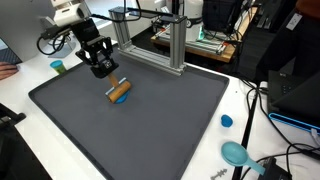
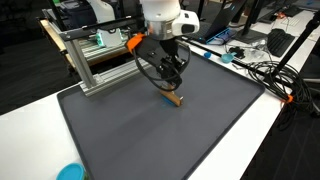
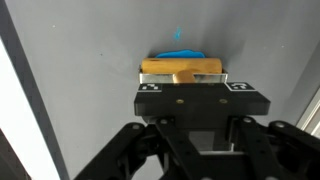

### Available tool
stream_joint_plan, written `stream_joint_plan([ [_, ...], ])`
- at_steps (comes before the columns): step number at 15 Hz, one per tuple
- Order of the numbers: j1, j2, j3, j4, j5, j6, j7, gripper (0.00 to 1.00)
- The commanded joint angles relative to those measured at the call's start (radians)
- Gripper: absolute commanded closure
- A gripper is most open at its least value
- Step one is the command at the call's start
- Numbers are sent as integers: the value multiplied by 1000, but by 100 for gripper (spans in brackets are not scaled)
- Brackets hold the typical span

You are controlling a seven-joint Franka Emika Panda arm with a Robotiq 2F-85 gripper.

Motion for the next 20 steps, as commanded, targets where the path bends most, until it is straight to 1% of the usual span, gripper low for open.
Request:
stream_joint_plan([
  [1, 3, 0, -3, 2, 1, -3, -1, 53],
  [3, 3, 0, -2, 2, 2, -4, -1, 53],
  [4, 6, 3, 0, -10, 2, 31, -7, 78],
  [6, 12, 19, 5, -24, 2, 68, -16, 78],
  [11, 2, 32, 25, -43, 37, 92, -50, 78],
  [15, -12, 28, 42, -55, 78, 88, -88, 78],
  [18, -25, 22, 57, -62, 111, 39, -141, 78],
  [20, -25, 26, 59, -66, 115, 35, -164, 78],
])
